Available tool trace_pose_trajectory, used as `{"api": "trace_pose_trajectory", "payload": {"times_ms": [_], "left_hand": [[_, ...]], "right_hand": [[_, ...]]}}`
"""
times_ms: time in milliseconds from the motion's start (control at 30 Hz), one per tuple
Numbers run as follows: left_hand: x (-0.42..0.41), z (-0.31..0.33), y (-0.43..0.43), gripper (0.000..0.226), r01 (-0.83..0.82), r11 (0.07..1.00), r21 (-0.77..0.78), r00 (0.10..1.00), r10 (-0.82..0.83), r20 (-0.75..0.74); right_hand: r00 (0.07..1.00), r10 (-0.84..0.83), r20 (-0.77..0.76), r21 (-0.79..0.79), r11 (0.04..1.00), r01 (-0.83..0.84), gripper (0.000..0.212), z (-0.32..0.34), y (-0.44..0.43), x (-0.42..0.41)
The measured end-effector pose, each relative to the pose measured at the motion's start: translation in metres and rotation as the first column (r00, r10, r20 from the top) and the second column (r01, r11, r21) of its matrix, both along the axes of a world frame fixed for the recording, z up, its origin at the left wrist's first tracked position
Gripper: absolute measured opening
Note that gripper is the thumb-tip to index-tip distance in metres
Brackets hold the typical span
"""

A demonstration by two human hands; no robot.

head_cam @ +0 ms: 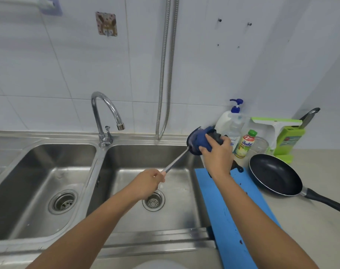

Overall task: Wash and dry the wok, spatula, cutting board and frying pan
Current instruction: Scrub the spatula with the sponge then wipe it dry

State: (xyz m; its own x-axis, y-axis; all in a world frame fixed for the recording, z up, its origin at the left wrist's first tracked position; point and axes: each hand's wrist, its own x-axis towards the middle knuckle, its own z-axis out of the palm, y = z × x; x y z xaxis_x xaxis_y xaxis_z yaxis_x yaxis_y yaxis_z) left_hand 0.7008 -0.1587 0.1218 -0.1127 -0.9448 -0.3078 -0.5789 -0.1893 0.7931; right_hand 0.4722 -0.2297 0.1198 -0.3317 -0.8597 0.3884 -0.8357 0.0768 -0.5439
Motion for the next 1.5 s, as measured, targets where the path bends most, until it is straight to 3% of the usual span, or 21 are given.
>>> {"api": "trace_pose_trajectory", "payload": {"times_ms": [100,200,400,500,600,700,800,900,1100,1200,1333,1500], "left_hand": [[-0.001,0.004,0.0,0.044,0.07,0.998,-0.007,0.994,-0.069,0.083],[0.007,0.002,0.002,0.035,0.121,0.993,-0.01,0.978,-0.117,0.174],[0.004,0.003,0.001,0.032,0.128,0.991,-0.039,0.98,-0.121,0.159],[0.007,0.004,0.001,0.032,0.109,0.994,0.019,0.987,-0.11,0.118],[0.009,0.002,0.001,0.029,0.129,0.992,0.011,0.971,-0.128,0.2],[0.008,0.003,-0.002,0.026,0.141,0.989,-0.05,0.943,-0.118,0.312],[0.009,0.005,-0.004,0.025,0.153,0.985,-0.084,0.933,-0.116,0.342],[0.006,0.001,-0.003,0.025,0.149,0.986,-0.072,0.938,-0.119,0.326],[0.004,-0.004,-0.006,0.027,0.111,0.991,-0.072,0.964,-0.09,0.25],[0.013,-0.005,-0.002,0.031,0.116,0.991,-0.066,0.961,-0.095,0.259],[0.004,-0.008,0.0,0.03,0.087,0.995,-0.051,0.978,-0.075,0.197],[0.007,-0.001,-0.002,0.032,0.058,0.998,-0.036,0.986,-0.052,0.161]], "right_hand": [[0.983,0.09,-0.163,0.098,0.992,-0.075,0.047,-0.023,-0.005,0.007],[0.948,0.193,-0.253,0.138,0.977,-0.162,0.043,-0.022,-0.016,0.0],[0.981,0.002,-0.193,0.015,1.0,0.001,0.042,-0.008,-0.034,0.001],[0.948,0.107,-0.299,0.029,0.994,-0.104,0.04,-0.026,-0.021,0.018],[0.883,0.229,-0.41,0.061,0.973,-0.224,0.035,-0.033,-0.023,0.016],[0.896,0.148,-0.418,0.044,0.989,-0.143,0.034,-0.015,-0.042,0.014],[0.957,-0.015,-0.291,-0.007,1.0,0.014,0.037,0.003,-0.056,0.009],[0.969,-0.065,-0.239,-0.011,0.998,0.064,0.038,0.001,-0.05,0.018],[0.951,0.107,-0.29,-0.039,0.992,-0.123,0.039,-0.037,-0.021,0.042],[0.945,0.052,-0.324,-0.032,0.997,-0.066,0.038,-0.028,-0.033,0.016],[0.966,-0.038,-0.255,-0.066,0.998,0.021,0.04,-0.033,-0.025,0.018],[0.883,0.122,-0.453,-0.025,0.989,-0.149,0.051,-0.061,-0.004,0.013]]}}
